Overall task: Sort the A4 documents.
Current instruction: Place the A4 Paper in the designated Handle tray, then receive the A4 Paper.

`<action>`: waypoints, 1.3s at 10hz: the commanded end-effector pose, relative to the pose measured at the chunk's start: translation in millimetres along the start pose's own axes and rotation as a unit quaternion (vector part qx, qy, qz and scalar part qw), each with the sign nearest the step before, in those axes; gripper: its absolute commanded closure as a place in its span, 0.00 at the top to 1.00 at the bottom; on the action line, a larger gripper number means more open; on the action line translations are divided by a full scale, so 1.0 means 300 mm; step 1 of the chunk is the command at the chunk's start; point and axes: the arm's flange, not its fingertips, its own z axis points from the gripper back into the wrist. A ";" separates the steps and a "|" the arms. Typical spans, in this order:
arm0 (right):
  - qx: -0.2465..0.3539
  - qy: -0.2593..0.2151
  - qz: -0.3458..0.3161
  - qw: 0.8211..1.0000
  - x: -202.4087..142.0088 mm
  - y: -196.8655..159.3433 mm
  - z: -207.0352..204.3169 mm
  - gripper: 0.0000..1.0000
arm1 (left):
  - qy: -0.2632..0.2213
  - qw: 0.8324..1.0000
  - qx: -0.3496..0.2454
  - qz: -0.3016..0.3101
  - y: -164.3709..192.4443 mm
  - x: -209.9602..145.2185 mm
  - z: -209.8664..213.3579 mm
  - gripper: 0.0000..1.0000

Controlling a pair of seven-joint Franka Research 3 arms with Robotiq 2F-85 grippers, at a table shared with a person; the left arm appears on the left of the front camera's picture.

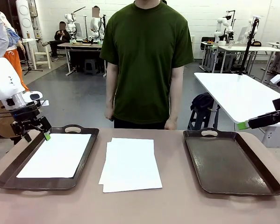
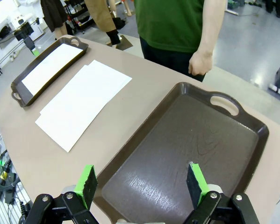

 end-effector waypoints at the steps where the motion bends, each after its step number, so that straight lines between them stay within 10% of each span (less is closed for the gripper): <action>1: 0.007 -0.004 0.001 1.000 -0.004 -0.007 -0.011 1.00 | 0.002 1.000 0.000 -0.012 -0.002 0.000 -0.001 1.00; 10: 0.007 -0.004 0.001 1.000 -0.004 -0.007 -0.011 1.00 | 0.002 1.000 -0.001 -0.005 -0.010 0.002 -0.006 1.00; 13: 0.007 -0.004 0.001 1.000 -0.004 -0.007 -0.011 1.00 | -0.175 0.972 -0.019 -0.156 -0.309 0.033 0.290 1.00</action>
